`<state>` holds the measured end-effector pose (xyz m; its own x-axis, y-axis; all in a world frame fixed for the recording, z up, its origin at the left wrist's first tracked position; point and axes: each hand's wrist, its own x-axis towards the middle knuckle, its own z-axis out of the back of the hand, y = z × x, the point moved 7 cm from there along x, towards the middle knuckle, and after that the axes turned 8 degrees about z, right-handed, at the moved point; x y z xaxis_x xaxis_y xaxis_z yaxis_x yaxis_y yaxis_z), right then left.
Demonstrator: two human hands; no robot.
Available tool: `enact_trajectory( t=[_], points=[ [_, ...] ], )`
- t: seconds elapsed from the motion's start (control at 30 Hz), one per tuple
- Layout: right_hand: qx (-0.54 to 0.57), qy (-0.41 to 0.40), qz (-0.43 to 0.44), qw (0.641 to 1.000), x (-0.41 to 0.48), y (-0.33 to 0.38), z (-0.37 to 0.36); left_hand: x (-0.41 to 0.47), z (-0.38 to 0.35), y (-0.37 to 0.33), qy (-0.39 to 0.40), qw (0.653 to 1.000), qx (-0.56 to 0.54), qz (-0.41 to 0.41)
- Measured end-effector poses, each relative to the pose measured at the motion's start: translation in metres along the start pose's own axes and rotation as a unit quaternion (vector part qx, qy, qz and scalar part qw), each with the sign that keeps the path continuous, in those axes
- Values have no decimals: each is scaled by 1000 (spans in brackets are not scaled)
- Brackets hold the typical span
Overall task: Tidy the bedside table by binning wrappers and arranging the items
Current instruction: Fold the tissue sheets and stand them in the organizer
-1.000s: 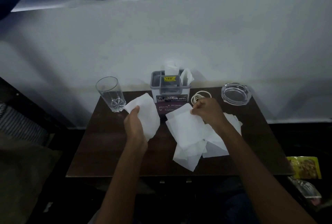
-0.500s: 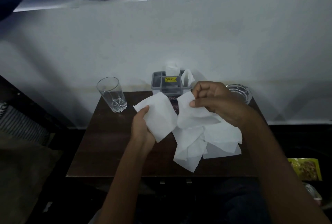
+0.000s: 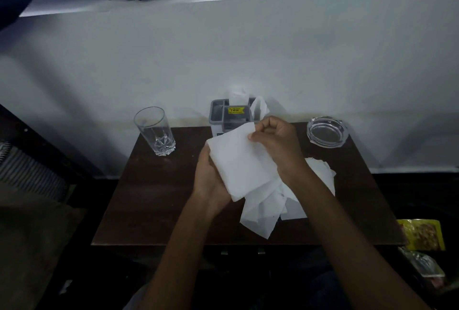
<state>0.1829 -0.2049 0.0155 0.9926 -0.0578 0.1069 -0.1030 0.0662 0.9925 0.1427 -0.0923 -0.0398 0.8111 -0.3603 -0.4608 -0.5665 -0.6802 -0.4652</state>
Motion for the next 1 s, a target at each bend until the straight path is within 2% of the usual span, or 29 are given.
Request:
enact_trajectory(
  t=[0.13,0.23,0.4,0.47,0.6,0.67,0.77,1.0],
  points=[
    [-26,-35,12,999,2,-5,1,2,4,-1,-18,1000,-6,-8],
    [-34,-26,16,999,3,-7,-1,4,8,4,-49,998,40,-5],
    [-104,18,45,993,7,-3,0,3,21,-5,-129,972,186,-55],
    [-132,89,50,986,9,-1,3,-1,21,-10,-143,951,270,-55],
    [-163,289,-42,942,-2,-21,1,-4,17,-1,-107,891,441,-11],
    [-161,338,-72,925,-9,-30,-2,-4,13,6,-77,885,459,6],
    [-160,355,-67,919,-12,-32,-5,-3,8,11,-41,887,459,16],
    [-106,355,-76,926,-9,-32,-2,-1,8,10,-36,887,460,9]
  ],
)
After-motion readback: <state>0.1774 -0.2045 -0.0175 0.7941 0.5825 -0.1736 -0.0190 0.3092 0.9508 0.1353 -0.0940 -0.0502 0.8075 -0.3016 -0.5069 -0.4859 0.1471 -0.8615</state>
